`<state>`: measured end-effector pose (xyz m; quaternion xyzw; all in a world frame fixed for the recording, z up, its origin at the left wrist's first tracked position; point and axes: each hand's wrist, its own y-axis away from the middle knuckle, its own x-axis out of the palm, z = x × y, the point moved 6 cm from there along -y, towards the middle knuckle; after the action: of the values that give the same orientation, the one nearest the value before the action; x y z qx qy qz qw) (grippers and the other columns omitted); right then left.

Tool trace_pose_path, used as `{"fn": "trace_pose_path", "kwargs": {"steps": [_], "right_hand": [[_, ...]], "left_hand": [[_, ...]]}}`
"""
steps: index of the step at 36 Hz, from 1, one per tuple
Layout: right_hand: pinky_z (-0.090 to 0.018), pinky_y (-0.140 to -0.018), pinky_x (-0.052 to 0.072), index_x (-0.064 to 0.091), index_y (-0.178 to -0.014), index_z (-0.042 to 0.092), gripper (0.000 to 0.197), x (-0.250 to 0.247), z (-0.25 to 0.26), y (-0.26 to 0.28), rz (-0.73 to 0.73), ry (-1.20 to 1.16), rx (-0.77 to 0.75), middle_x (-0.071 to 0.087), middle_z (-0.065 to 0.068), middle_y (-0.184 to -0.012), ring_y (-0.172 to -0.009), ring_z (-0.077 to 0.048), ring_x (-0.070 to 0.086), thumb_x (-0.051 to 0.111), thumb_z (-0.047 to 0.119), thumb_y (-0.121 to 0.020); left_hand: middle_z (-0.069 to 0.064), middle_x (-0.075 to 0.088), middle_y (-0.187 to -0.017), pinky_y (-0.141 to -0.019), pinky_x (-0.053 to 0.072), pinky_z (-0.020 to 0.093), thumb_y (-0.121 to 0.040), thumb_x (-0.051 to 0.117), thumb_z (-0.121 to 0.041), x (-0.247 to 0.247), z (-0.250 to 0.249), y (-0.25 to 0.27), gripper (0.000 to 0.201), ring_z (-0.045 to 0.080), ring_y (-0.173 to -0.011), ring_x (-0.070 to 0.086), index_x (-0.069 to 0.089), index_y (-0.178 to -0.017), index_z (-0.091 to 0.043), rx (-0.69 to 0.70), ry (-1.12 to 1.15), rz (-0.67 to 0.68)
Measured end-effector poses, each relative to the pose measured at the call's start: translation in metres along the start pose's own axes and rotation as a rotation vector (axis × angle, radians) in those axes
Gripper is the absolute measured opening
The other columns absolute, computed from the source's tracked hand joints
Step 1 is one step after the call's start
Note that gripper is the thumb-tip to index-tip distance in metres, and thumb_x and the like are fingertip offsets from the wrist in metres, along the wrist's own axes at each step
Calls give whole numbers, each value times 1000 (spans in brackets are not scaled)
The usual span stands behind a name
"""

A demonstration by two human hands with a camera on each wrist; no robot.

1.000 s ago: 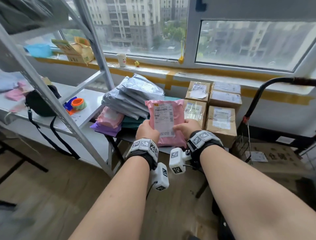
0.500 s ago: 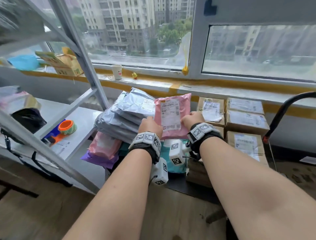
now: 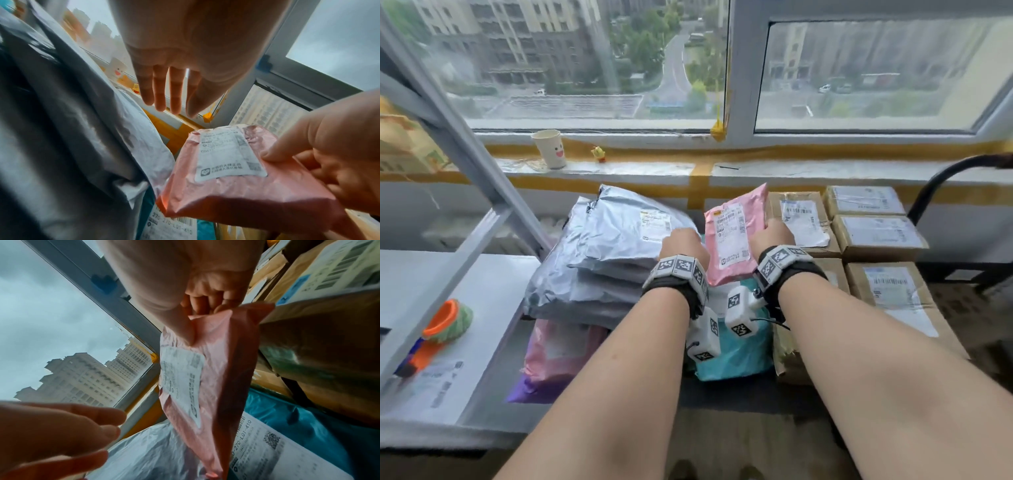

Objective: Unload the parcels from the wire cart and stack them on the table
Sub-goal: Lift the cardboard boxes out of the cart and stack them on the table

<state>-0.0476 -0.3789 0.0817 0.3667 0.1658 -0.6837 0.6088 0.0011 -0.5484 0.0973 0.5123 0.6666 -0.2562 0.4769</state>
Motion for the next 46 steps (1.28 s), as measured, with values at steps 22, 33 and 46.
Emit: {"fn": "trace_pose_path", "kwargs": {"steps": [22, 33, 46], "right_hand": [[-35, -87, 47, 56, -120, 3, 27, 68, 2, -44, 90, 361, 131, 61, -15, -122, -111, -32, 60, 43, 10, -97], [-41, -107, 34, 33, -145, 10, 53, 79, 4, -45, 41, 409, 104, 36, -15, -145, -134, -30, 35, 47, 13, -94], [-29, -72, 39, 55, -116, 5, 30, 130, 37, -2, 372, 240, 54, 57, -11, -94, -85, -29, 54, 51, 21, -91]], "left_hand": [[10, 62, -113, -89, 48, 36, -89, 47, -16, 23, 45, -65, 25, 28, -106, 57, 63, -107, -11, -5, -417, 135], [10, 57, -117, -85, 44, 37, -90, 45, -14, 19, 52, -71, 28, 27, -110, 53, 59, -114, -13, -28, -435, 126], [10, 42, -131, -100, 31, 40, -83, 48, -13, -20, 96, -67, 40, 27, -122, 36, 51, -123, -16, -121, -428, -49]]}}
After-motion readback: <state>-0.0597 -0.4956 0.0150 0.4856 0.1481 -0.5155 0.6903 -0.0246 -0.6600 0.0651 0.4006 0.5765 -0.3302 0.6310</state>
